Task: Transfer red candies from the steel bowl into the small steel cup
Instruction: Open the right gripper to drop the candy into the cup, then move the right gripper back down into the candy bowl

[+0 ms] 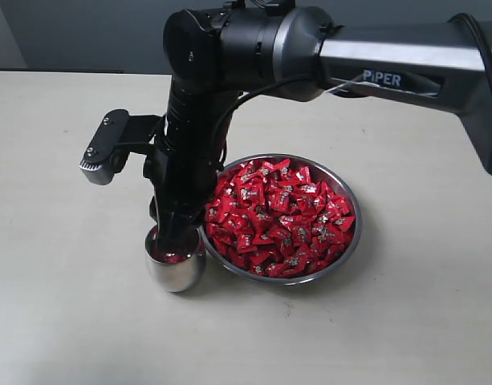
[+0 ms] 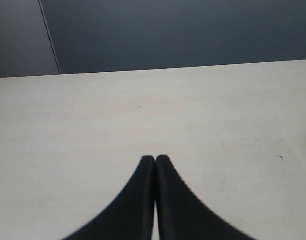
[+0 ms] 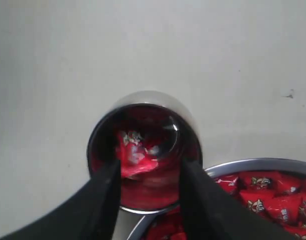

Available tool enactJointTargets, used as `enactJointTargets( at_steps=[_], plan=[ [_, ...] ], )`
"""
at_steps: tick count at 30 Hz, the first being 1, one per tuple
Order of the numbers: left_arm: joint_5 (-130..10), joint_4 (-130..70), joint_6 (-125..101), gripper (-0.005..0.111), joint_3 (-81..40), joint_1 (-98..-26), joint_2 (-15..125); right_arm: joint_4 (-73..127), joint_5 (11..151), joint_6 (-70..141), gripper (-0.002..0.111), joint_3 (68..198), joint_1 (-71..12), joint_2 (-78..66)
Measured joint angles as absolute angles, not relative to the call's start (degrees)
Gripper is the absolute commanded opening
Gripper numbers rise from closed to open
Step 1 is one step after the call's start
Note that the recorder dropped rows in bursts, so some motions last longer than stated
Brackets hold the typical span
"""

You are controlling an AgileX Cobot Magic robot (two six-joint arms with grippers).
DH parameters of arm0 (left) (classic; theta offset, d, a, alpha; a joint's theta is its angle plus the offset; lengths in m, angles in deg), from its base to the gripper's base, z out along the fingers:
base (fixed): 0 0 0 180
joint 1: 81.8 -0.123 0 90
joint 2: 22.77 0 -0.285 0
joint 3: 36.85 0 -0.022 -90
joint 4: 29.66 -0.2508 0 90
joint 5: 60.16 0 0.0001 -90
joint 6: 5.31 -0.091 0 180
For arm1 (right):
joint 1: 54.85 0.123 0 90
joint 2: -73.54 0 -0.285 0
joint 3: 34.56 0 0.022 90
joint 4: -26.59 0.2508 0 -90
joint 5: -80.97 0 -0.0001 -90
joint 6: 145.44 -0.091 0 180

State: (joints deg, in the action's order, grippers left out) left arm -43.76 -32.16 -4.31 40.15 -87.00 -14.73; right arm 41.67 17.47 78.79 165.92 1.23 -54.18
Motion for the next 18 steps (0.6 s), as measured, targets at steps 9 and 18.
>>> enactJointTargets(
  at_steps=[9, 18],
  plan=[
    [-43.8, -32.2, -4.3, 0.000, 40.2, -87.0, -14.7, 39.7, 17.9, 77.2, 0.006, 165.9, 1.2, -54.2],
    [-43.8, -32.2, -4.3, 0.000, 40.2, -87.0, -14.7, 27.1, 29.8, 53.0, -0.001, 165.9, -1.0, -52.8]
  ],
)
